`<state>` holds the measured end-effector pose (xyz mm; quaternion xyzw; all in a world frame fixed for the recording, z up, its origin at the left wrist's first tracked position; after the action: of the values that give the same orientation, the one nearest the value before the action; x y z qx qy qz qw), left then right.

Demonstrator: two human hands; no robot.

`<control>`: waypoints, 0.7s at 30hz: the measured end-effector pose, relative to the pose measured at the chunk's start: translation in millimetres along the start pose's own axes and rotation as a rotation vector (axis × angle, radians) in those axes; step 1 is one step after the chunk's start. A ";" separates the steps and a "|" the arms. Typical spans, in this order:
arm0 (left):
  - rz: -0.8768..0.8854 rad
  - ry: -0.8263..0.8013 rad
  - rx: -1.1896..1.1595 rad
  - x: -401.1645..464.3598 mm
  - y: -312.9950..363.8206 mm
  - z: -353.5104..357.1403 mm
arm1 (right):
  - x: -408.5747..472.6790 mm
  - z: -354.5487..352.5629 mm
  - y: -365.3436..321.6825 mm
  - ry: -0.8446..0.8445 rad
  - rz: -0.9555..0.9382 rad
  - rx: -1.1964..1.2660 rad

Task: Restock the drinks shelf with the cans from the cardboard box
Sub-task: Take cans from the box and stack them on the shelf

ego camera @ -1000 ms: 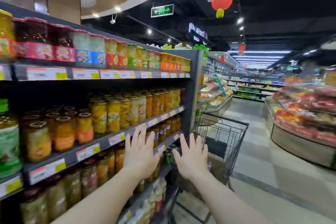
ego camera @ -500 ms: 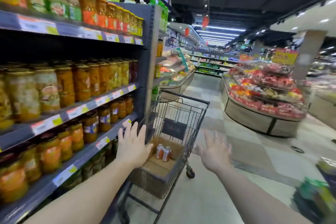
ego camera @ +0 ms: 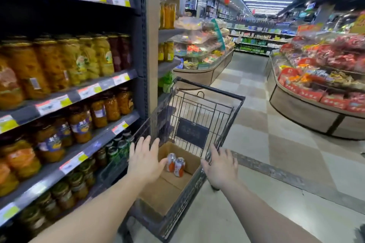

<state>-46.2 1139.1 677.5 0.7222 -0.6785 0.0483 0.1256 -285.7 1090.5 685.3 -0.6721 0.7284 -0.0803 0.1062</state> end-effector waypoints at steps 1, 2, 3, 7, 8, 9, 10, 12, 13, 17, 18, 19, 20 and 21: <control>-0.009 -0.012 0.001 9.9 1.5 9.5 | 18.3 5.8 -0.6 -0.019 -0.011 0.007; -0.017 -0.029 0.007 18.3 2.8 18.2 | 34.3 11.9 -2.7 -0.043 -0.022 0.014; -0.033 -0.039 0.015 26.7 3.1 25.5 | 48.6 17.1 -6.5 -0.066 -0.036 0.020; -0.082 -0.072 0.016 61.4 2.0 47.0 | 98.6 37.1 -29.6 -0.114 -0.100 0.035; -0.080 -0.090 0.014 70.2 0.2 53.3 | 109.0 43.3 -36.9 -0.121 -0.119 0.033; -0.080 -0.108 0.010 79.3 -3.2 60.7 | 118.7 50.6 -44.1 -0.129 -0.131 0.033; -0.082 -0.125 0.002 89.0 -7.6 69.0 | 129.1 59.0 -50.8 -0.139 -0.136 0.038; -0.084 -0.160 -0.024 109.1 -15.8 87.2 | 151.2 79.5 -62.3 -0.170 -0.131 0.047; -0.081 -0.179 -0.041 119.4 -19.9 98.2 | 162.7 91.8 -67.0 -0.185 -0.121 0.047; -0.043 -0.294 -0.106 158.3 -41.9 158.9 | 205.1 154.0 -79.9 -0.267 -0.064 -0.005; -0.031 -0.335 -0.126 168.0 -48.3 177.8 | 215.5 172.5 -80.2 -0.297 -0.032 -0.016; -0.017 -0.379 -0.145 178.4 -54.2 197.6 | 225.6 192.4 -79.0 -0.333 0.012 -0.022; -0.002 -0.424 -0.163 190.1 -60.5 218.1 | 236.7 212.3 -77.5 -0.369 0.058 -0.031; 0.013 -0.470 -0.178 201.6 -66.1 238.6 | 247.1 231.4 -76.0 -0.402 0.099 -0.043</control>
<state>10.4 888.2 488.4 0.6953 -0.6953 -0.1800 0.0272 -170.2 843.9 470.4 -0.6402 0.7261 0.0762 0.2391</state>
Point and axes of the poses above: each hand's wrist, its own x-axis towards the middle knuckle, its own z-axis out of the palm, y = z × x, the point moved 8 cm from there along x, towards the middle knuckle, and after that the axes turned 12 degrees about z, right-handed, at the moved point
